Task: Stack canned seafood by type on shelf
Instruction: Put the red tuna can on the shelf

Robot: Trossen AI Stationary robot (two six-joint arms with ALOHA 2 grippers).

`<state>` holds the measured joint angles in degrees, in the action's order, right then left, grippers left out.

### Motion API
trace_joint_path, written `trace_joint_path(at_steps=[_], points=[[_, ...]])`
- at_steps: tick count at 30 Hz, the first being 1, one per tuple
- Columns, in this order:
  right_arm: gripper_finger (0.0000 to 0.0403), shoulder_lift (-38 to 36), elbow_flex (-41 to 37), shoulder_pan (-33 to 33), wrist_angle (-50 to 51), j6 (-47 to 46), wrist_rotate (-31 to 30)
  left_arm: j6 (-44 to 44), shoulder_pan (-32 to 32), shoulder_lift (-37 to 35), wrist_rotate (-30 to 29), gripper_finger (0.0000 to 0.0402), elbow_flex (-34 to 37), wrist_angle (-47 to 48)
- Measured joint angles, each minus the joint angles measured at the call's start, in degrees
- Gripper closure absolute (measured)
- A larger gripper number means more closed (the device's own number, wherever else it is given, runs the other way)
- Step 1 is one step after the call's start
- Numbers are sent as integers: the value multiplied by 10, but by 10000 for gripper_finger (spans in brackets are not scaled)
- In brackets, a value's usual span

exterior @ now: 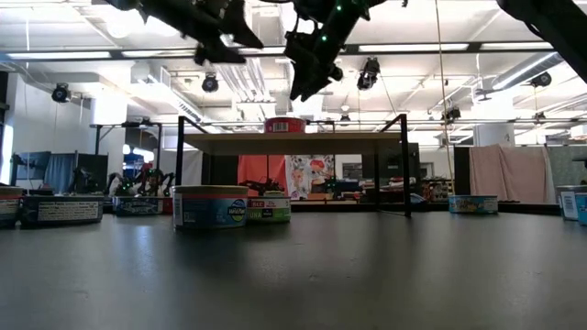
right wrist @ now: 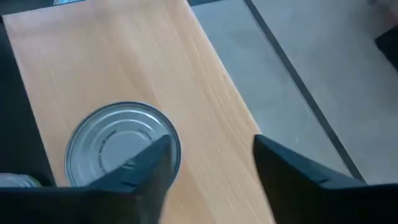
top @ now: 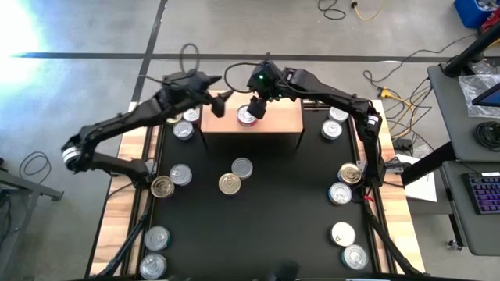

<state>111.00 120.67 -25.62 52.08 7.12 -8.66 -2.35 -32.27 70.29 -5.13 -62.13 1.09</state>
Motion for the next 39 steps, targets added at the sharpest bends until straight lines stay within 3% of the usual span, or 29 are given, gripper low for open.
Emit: trace_joint_path(at_steps=[8,13,17,22,27,35,39], points=[[375,1,-46,1,-84,-4,94,-20,2,-91,4,66,0,44],[389,1,-90,-1,-138,-19,111,-27,2,-109,16,74,0,51],[393,1,-128,-6,-157,-39,163,-27,3,-111,16,75,0,51],[394,1,-167,-6,-190,-62,160,-27,3,-104,14,75,0,55],[394,-5,-173,-8,-179,-73,55,-27,3,-97,13,75,0,64],[394,-22,-125,-15,-24,-75,-141,-27,3,-101,13,75,0,73],[394,-26,-104,-28,29,-109,-164,-27,5,-107,13,75,0,73]])
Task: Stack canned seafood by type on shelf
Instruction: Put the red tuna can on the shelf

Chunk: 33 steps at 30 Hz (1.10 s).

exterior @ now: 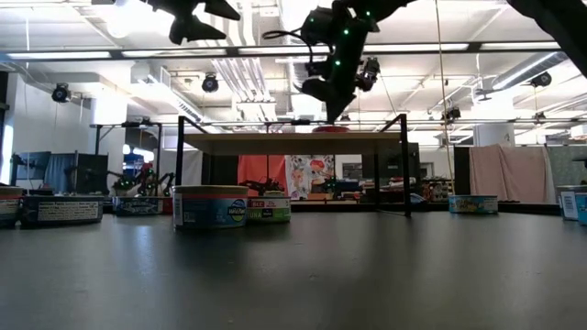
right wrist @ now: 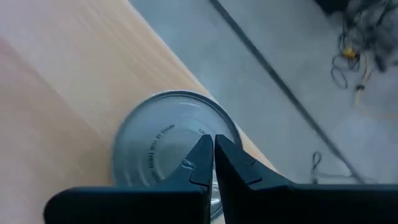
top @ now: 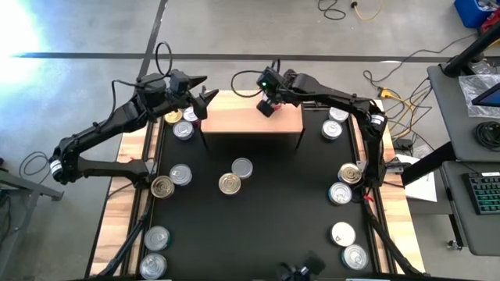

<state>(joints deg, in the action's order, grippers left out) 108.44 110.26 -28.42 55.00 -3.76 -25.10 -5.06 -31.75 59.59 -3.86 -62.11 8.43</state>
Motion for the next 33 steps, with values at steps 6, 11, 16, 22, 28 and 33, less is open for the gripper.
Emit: trace_joint_path(at_steps=[6,11,16,22,28,33], points=[[394,3,-5,-13,-73,2,178,-5,3,-10,0,75,0,8],[394,25,-7,-20,-115,0,161,-13,3,-13,-1,75,0,22],[394,35,-7,-37,-127,-15,159,-17,3,-14,-1,75,0,35],[394,38,-7,-55,-124,-64,103,-17,11,-19,-1,75,0,37],[394,38,5,-58,-93,-123,29,-18,14,-21,-13,75,0,37],[394,35,14,-58,-35,-158,-17,-20,14,-23,-17,75,0,37]])
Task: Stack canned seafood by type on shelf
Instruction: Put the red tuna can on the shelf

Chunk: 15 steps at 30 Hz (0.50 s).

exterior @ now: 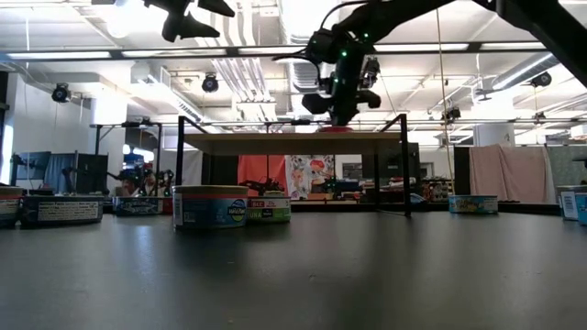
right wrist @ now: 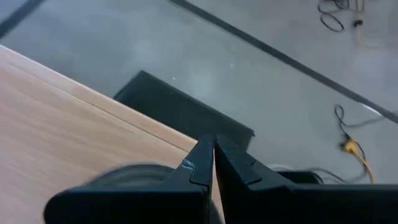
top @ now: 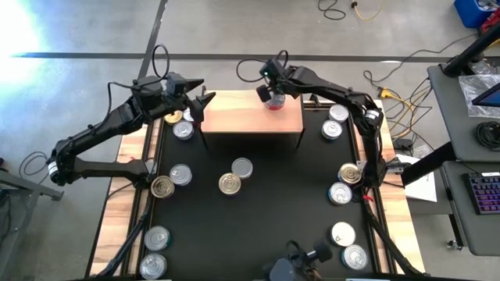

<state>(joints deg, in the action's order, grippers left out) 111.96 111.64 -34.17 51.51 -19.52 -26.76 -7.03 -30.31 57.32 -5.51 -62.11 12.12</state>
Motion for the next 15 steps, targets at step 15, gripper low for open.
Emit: trace_joint_path(at_steps=[15], points=[[393,3,-4,-18,-37,21,142,-13,0,3,0,75,0,-2]])
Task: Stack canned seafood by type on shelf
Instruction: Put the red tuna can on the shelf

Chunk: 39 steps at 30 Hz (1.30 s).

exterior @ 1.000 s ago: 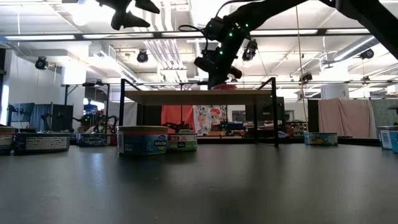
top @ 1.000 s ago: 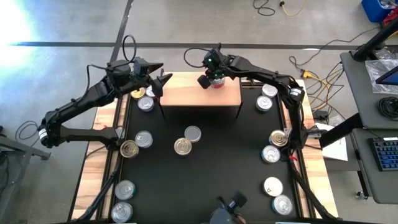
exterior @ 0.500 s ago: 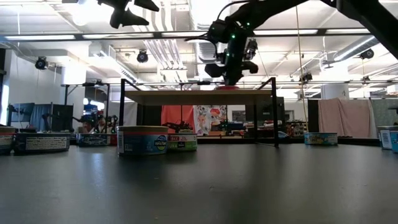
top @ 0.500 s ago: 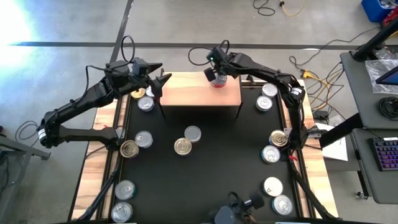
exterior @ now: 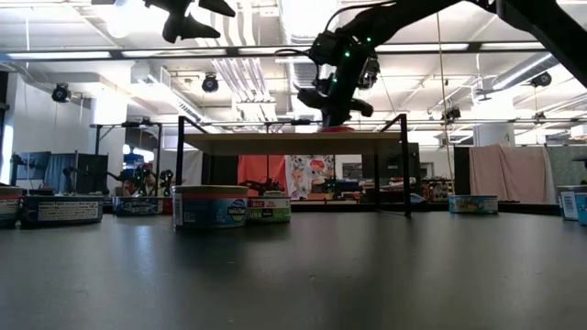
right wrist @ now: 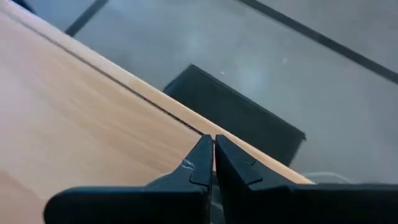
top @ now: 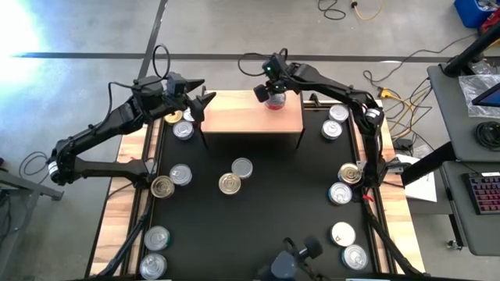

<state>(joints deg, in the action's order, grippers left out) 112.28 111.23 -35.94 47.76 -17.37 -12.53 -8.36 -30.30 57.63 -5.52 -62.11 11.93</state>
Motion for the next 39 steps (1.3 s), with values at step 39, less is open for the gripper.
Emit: trace_joint_path(at_steps=[39], points=[[394,-10,7,-4,87,11,0,19,0,3,0,75,0,3]])
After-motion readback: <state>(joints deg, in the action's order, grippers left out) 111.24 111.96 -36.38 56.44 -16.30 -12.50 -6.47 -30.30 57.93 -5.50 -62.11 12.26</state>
